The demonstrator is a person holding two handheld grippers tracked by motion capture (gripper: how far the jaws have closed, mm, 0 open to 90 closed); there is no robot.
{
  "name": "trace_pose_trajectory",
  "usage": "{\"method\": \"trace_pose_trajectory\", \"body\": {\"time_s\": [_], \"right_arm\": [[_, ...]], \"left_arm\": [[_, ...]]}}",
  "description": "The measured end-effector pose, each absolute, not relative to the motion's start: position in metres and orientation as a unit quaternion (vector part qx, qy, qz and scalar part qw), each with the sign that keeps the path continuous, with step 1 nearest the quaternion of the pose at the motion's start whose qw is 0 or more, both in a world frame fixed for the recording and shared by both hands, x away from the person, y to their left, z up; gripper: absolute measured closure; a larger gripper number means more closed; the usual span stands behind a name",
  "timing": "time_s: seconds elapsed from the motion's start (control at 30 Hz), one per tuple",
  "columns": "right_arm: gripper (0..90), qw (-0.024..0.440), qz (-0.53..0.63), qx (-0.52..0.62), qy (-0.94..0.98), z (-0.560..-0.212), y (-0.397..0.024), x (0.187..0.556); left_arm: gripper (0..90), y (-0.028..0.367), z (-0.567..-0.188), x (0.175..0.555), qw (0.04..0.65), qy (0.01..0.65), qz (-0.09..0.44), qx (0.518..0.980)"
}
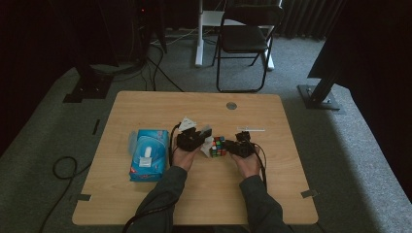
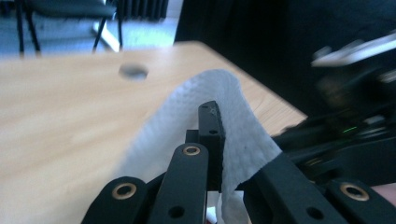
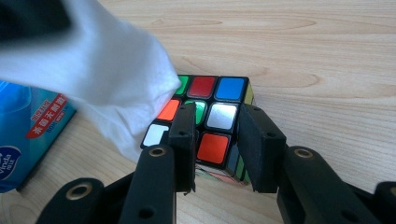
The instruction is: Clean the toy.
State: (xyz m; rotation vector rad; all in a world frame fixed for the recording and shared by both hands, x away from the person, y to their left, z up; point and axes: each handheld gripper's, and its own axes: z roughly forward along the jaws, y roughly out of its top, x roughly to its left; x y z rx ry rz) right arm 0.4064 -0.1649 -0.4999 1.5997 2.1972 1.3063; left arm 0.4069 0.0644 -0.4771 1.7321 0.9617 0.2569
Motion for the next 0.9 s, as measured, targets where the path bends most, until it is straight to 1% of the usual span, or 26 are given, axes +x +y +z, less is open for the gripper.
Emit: {"method": "trace_pose_trajectory", "body": {"time_s": [0.03, 0.13, 0.27, 0.33, 0.53, 0.67, 0.77, 0.9], "right_arm": [[67.5, 0.063, 0.432, 0.529, 0.727, -0.5, -0.165, 0.406], [67.4, 0.063, 0.433, 0.529, 0.727, -0.5, -0.165, 0.406], [67.4, 0.063, 0.433, 0.529, 0.727, -0.5, -0.165, 0.406], [67.4, 0.064, 0.433, 0.528, 0.727, -0.5, -0.165, 0.406], [67.3, 0.065, 0.433, 0.529, 0.727, -0.5, -0.165, 0.406], [67.2, 0.066, 0.433, 0.528, 0.728, -0.5, -0.165, 0.406], [67.2, 0.066, 0.433, 0.528, 0.728, -0.5, -0.165, 0.406], [67.0, 0.067, 0.432, 0.527, 0.729, -0.5, -0.165, 0.406]], "left_arm": [[88.8, 0.065, -0.485, 0.41, 0.534, 0.418, 0.096, 0.729], [88.2, 0.065, -0.503, 0.414, 0.515, 0.437, 0.084, 0.733], [83.6, 0.063, -0.519, 0.416, 0.491, 0.448, 0.077, 0.743], [80.4, 0.062, -0.523, 0.415, 0.473, 0.446, 0.09, 0.754], [62.1, 0.062, -0.528, 0.413, 0.42, 0.455, 0.132, 0.774], [52.1, 0.061, -0.533, 0.412, 0.391, 0.451, 0.138, 0.791], [46.8, 0.056, -0.538, 0.411, 0.371, 0.445, 0.152, 0.801], [45.0, 0.049, -0.539, 0.41, 0.347, 0.433, 0.176, 0.813]]}}
